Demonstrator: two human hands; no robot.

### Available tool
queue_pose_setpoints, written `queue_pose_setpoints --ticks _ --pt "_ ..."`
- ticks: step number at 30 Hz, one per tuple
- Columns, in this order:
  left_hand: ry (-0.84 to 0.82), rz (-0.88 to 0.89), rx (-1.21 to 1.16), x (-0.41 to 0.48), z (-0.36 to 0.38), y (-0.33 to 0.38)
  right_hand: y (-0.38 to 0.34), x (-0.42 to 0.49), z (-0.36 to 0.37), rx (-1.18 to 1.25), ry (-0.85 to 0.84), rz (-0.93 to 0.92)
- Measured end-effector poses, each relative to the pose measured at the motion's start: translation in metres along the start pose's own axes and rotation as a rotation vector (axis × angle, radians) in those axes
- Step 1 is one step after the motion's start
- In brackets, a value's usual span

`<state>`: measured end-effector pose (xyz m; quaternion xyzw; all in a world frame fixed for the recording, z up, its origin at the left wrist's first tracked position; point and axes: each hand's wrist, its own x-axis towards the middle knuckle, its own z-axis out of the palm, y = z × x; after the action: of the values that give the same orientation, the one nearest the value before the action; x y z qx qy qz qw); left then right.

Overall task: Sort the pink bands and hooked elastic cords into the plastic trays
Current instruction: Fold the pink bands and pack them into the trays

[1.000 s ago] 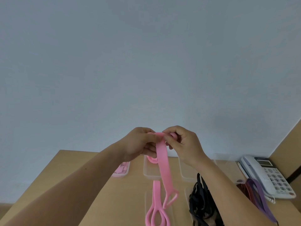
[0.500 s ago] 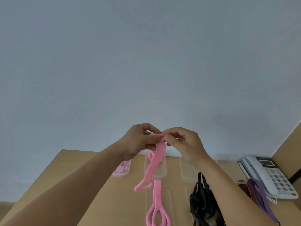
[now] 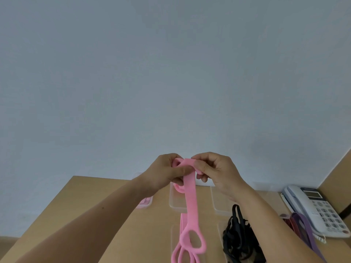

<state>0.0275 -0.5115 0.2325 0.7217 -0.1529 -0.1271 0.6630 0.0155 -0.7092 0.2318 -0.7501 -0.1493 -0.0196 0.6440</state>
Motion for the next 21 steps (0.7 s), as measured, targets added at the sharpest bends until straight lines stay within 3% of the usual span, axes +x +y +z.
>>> queue_pose_setpoints --ticks 8,11,16,21 --pt "-0.178 -0.146 -0.186 0.0019 -0.0027 0.0083 0.0004 -0.0041 0.0052 -0.288 0.084 -0.172" --pt "-0.129 -0.187 -0.274 0.0036 -0.0034 0.0078 0.0005 -0.006 0.0077 -0.374 0.098 -0.277" --pt "-0.075 -0.142 -0.319 0.0032 -0.0002 0.0033 0.0023 -0.0062 0.0032 -0.143 0.077 -0.086" --pt "-0.019 -0.009 -0.09 0.0018 0.0018 -0.0007 0.0026 -0.0066 -0.0016 0.083 0.062 0.023"
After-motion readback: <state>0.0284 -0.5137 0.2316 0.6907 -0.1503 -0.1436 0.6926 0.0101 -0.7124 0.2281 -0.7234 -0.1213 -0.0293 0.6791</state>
